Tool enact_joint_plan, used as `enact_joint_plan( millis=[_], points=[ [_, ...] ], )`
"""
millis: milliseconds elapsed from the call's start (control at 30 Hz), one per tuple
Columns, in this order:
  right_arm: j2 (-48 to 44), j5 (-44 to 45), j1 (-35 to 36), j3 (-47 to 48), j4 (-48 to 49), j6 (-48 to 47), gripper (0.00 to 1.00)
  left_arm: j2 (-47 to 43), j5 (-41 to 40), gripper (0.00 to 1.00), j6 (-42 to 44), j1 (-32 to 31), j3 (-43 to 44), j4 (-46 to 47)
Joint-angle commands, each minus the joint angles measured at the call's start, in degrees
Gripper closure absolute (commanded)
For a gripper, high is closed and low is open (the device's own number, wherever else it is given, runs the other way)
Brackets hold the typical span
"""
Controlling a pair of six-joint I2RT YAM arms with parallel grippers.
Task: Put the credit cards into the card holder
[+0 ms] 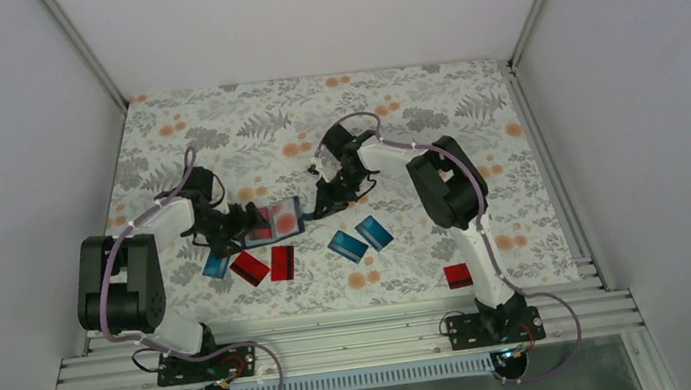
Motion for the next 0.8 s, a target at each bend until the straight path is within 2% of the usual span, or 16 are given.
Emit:
enact_joint_plan(
  millis=[0,433,767],
  points=[
    [0.8,2.5,-0.2,1.2,-2.3,-1.3,0.96,0.4,1.8,0.0,1.0,-0.1,-0.3,6.4],
    [2.5,2.7,-0.2,4.2,-3.2,-1.1,0.96,-3.3,4.9,0.01,4.1,-0.7,6.8,5.4],
    [3.6,3.1,-0.2,6.2,-3.9,-1.2,0.96,-2.2,7.5,0.02,6.1,-4.6,9.6,7.5]
  ],
)
